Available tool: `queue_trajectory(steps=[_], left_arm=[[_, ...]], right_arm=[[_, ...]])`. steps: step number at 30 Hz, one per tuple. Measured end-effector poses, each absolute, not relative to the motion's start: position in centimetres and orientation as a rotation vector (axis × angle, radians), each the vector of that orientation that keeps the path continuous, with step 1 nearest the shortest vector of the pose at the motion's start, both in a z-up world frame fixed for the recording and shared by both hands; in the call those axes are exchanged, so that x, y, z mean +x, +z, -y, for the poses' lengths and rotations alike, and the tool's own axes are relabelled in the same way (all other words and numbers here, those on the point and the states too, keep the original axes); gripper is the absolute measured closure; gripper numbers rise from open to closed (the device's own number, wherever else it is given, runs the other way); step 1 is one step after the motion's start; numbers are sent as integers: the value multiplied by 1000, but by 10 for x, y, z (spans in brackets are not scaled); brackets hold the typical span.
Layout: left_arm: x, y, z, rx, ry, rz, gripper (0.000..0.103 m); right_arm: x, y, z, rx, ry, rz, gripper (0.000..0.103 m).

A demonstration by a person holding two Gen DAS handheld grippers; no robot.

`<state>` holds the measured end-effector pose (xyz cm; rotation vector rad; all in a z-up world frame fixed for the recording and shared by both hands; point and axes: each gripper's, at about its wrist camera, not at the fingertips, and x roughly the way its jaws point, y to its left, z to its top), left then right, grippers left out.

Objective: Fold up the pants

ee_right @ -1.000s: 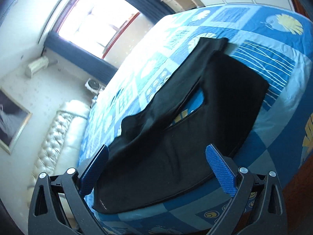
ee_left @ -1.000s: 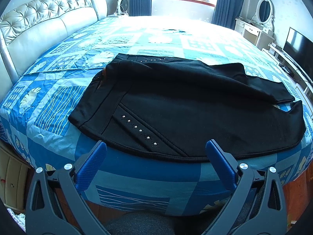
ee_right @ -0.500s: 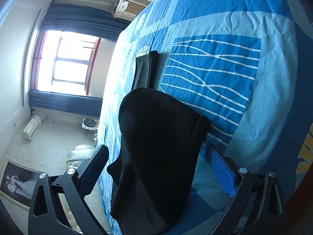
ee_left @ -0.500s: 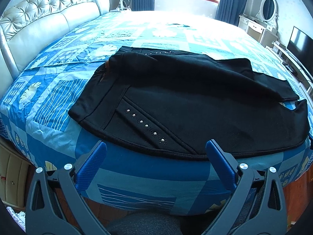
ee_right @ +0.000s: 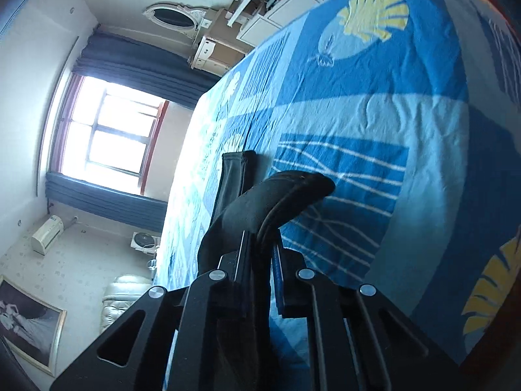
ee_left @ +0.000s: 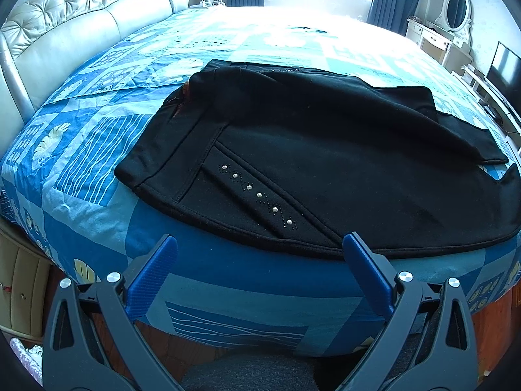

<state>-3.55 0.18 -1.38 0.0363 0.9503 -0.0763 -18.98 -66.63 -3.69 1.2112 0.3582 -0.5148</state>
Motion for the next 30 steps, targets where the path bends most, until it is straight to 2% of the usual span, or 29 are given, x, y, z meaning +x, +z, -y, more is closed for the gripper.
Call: queue_trajectory(steps=[3,7,8,11,13,14,15,19,22,25,28,30], left_arm=[[-35,-17,1,45,-88,-955,2],[-35,-20,6,66,-103,-951,2],[-36,-21,6,71,-105,-949,2],[-36,-23,8,80,-123,-952,2],[-35,-26,8,80,-125,-964,2],[-34,-27,7,76,-123,-969,2],[-34,-29,6,69,-118,-974,2],[-28,-39,-5,-14,-104,-1021,2],[-20,-49,-19,-100,-106,-1074,2],[-15,-60,-34,-205,-123,-1127,2],[-13,-71,-45,-287,-142,-1164,2],[-13,-74,-47,-295,-157,-1175,2]], right_arm=[[-211,-45,677,1169,-584,-392,91],[-229,-71,698,1266,-578,-414,89],[-229,-77,701,1298,-558,-409,86],[-228,-84,706,1347,-524,-390,61],[-219,-86,709,1347,-519,-400,61],[-215,-86,709,1344,-523,-401,65],[-214,-84,709,1333,-518,-397,91],[-219,-70,706,1230,-593,-425,94],[-230,-92,710,1281,-628,-451,94],[-242,-94,708,1309,-593,-400,92],[-251,-76,702,1256,-683,-354,75],[-263,-52,697,1178,-797,-285,56]])
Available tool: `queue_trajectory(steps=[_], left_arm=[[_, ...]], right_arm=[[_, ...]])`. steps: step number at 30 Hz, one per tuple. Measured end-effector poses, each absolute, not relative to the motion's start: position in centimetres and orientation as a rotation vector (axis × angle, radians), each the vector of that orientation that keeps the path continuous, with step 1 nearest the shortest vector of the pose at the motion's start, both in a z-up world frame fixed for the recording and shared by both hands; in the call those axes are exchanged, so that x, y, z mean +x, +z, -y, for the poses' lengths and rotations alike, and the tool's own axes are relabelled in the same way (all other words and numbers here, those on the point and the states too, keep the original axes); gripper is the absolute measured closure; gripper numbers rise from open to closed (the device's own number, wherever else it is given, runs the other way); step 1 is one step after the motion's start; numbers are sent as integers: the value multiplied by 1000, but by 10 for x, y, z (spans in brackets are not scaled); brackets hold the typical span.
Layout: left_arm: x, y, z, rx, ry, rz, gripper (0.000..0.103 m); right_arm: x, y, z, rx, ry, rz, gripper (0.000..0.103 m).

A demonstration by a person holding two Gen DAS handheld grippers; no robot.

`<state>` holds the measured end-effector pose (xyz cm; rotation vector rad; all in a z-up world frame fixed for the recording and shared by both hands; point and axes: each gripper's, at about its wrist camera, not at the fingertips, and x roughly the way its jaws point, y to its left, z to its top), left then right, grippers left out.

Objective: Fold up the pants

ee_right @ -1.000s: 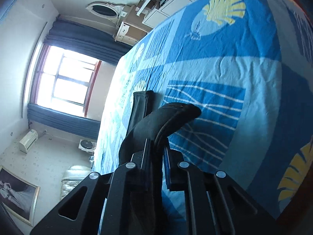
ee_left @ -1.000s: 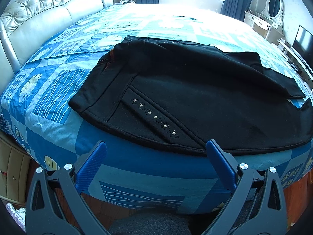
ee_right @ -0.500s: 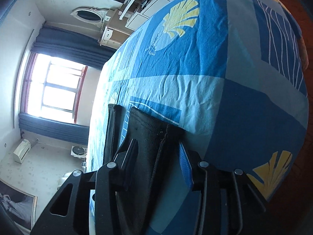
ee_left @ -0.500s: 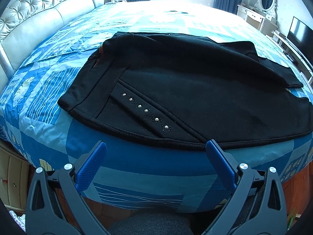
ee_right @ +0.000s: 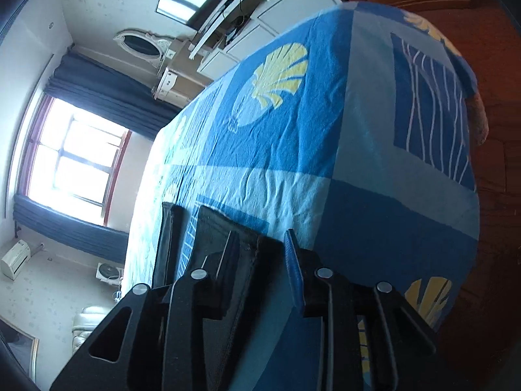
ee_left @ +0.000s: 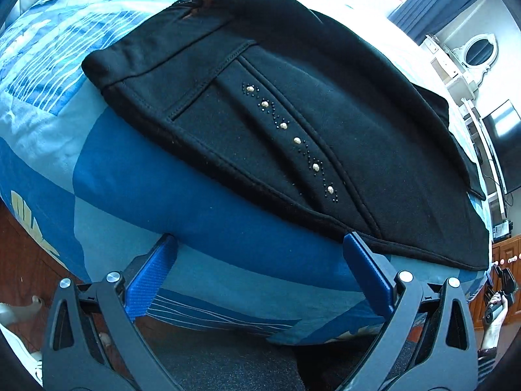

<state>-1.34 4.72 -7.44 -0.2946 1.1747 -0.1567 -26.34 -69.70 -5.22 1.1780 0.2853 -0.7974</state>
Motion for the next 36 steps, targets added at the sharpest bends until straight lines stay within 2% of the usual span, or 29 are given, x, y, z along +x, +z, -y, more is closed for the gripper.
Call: queue_trajectory(steps=[4,6,9,13,18,26,31,36], left_arm=[[-12,-71,-41,-208,-179,-1205,2],[-13,-59,-38,-183,-185,-1210,2],[-18,-16,-38,-140,-258,-1085,2],[17,31,-60,-55,-337,-955,2],[121,38,-99,7,-383,-935,2],[280,-9,-135,-49,-481,-1049,2],[320,-53,-123,-169,-615,-1192,2],[336,-54,-124,-322,-700,-1203,2]], right_arm=[[-243,14,669,894,-769,-258,48],[-203,43,646,773,-624,-282,31],[-135,73,602,614,-325,-396,25],[-36,76,527,468,66,-587,25],[77,56,450,315,305,-769,25],[186,9,394,175,378,-941,25],[214,-6,375,91,423,-990,25],[231,-12,374,55,457,-1019,25]])
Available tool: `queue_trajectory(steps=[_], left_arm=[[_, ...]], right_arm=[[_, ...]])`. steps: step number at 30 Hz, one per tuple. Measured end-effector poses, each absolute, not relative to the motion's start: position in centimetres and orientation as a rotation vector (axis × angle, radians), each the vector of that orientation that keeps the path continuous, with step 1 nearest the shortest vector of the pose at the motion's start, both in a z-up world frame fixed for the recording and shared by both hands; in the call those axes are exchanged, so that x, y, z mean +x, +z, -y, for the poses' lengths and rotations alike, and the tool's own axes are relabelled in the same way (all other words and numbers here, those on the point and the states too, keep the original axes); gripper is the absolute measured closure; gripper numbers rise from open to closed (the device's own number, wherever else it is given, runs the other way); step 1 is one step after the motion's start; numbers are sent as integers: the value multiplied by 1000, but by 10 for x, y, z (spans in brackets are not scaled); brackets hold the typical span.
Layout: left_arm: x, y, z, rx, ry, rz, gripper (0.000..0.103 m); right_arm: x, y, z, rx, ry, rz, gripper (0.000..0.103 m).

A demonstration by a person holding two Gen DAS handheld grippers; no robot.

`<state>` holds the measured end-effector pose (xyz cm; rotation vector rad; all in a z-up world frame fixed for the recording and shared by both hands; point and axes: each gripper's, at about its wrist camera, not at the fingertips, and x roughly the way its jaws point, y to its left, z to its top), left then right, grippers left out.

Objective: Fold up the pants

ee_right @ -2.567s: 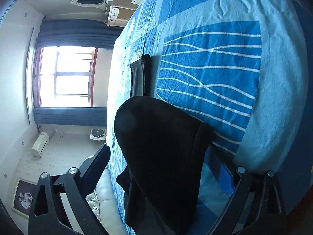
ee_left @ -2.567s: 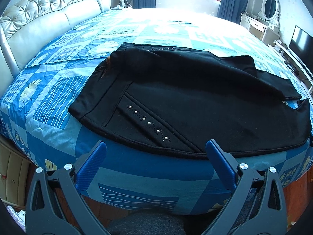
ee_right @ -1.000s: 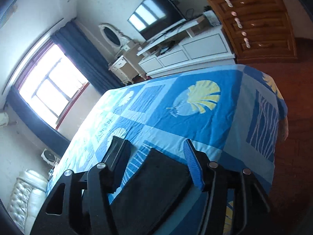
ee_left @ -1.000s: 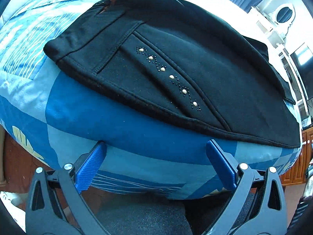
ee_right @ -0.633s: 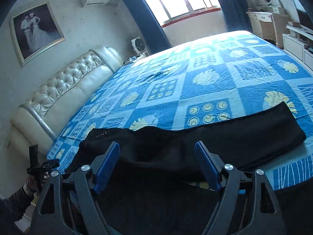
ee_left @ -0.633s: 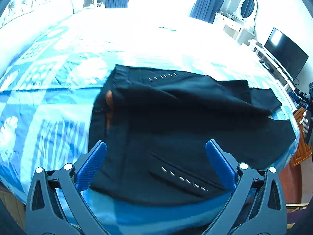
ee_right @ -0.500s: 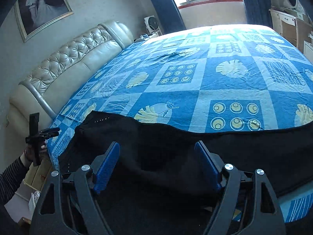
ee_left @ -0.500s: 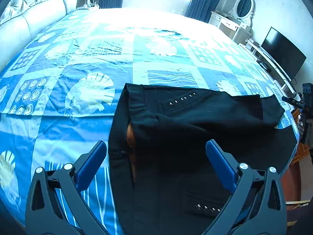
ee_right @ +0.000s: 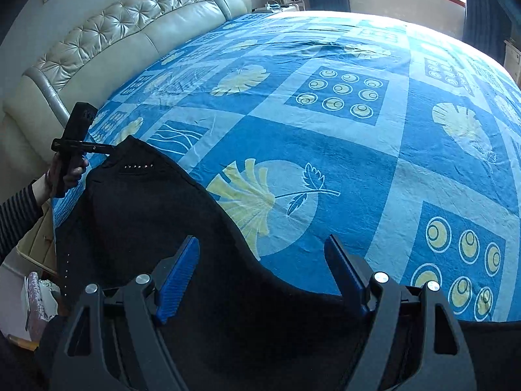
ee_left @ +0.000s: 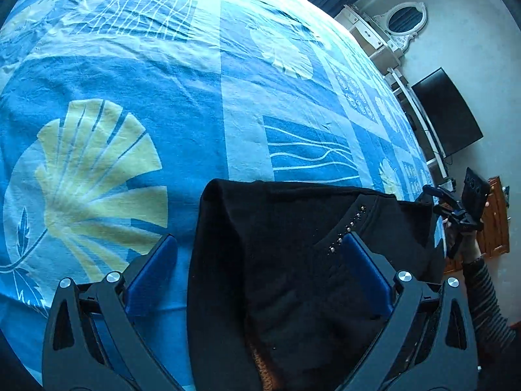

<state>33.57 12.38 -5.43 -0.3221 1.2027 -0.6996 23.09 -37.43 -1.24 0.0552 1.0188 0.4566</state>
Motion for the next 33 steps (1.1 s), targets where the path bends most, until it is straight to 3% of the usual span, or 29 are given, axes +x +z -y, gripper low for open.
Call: queue_trajectory(steps=[3,5,6,7,9,11,13,14,15,17,27,33], left_arm=[[341,-58,-121,-381,-718,-1239,2],[341,-56,-117,-334,-706,-1232,8],[340,-54,-116,-318,-700,-1224,26],[343,-55,-115,-309,-685,-1232,53],[349,-61,-116,-279,-614,-1267,78],[352,-63,-118,-280,-601,-1281,84],[353,-61,-117,-281,-632,-1277,95],[352,-59,-116,-264,-640,-1271,95],[350,-57,-114,-240,-642,-1261,95],[348,-53,-111,-219,-644,-1244,96],[307,25,-127,-291,-725,-1074,97],[237,56,-145,-327,-746,-1025,97]], right_arm=[[242,-19,376,53,448,-1048,25],[247,-23,375,43,450,-1075,25],[250,-25,374,35,448,-1084,25],[252,-28,374,34,454,-1097,25],[257,-33,374,53,486,-1134,25],[260,-39,372,77,524,-1176,26],[263,-45,367,64,532,-1231,53],[264,-49,364,66,541,-1268,78],[262,-50,361,58,554,-1281,86],[256,-45,352,6,558,-1267,93],[178,41,344,-21,489,-994,94],[100,52,317,-76,449,-914,94]])
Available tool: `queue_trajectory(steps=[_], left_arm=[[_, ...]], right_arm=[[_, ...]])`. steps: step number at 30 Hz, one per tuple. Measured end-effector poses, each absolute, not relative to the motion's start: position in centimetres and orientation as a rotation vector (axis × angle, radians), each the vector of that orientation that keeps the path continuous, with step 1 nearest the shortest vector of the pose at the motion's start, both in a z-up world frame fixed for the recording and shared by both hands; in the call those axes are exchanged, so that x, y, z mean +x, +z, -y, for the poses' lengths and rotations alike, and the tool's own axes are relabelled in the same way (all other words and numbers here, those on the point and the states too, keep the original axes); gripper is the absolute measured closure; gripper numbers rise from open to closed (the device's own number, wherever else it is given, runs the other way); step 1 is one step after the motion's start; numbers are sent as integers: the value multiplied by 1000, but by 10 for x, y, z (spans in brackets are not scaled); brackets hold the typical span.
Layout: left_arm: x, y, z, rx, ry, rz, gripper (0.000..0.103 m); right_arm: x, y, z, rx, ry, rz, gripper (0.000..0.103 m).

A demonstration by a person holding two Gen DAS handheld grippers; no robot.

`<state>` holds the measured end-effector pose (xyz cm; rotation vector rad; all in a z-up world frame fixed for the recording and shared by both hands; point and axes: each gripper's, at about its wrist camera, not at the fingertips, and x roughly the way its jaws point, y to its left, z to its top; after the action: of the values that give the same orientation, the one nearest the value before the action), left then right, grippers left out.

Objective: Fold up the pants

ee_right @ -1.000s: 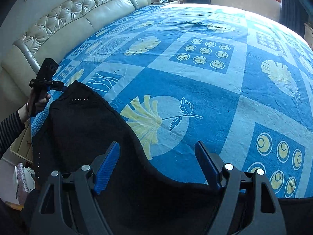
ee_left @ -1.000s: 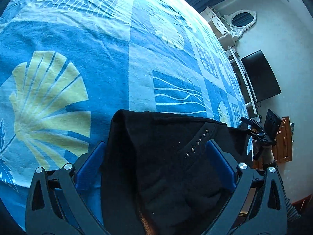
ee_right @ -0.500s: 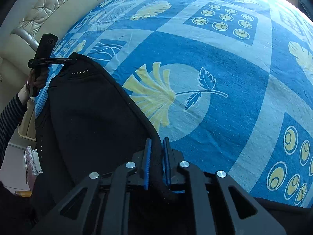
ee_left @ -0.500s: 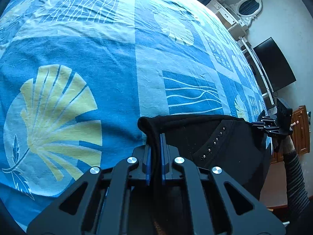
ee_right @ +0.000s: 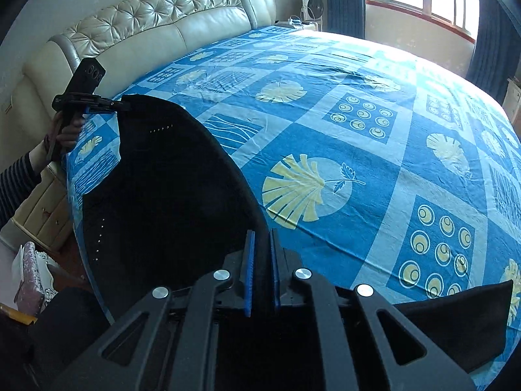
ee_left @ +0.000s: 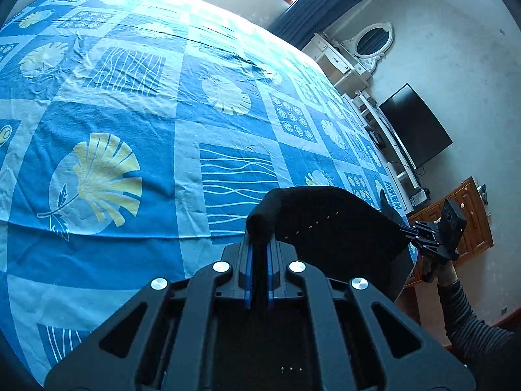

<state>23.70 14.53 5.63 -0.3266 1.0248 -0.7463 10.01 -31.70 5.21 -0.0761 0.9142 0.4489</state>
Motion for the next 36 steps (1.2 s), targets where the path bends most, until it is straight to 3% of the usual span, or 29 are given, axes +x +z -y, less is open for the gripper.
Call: queue_trajectory(steps=[8,14,16,21,24,27,32,36], left_arm=[[148,29,-181,-398,-695,-1036,97],[114,-15,-200,-461,-625,-1087,89],[105,-30,-206,-484,-588,-1112,84],[78,-52,-225,-582,-524,-1141,73],[59,-47,-233,-676,-515,-1107,58],[43,-42,-234,-761,-500,-1067,47],[44,-42,-219,-865,-470,-1046,46],[57,-45,-205,-907,-443,-1041,46]], right_arm=[[24,4,283,-175,400,-938,94],[-2,-31,268,-170,370,-986,94],[-5,-36,267,-160,355,-992,91],[-21,-33,268,-113,312,-988,72],[-31,-25,273,-11,302,-977,56],[-40,-17,283,128,288,-948,50],[-47,-20,309,538,297,-908,49],[-52,-32,314,706,285,-893,49]])
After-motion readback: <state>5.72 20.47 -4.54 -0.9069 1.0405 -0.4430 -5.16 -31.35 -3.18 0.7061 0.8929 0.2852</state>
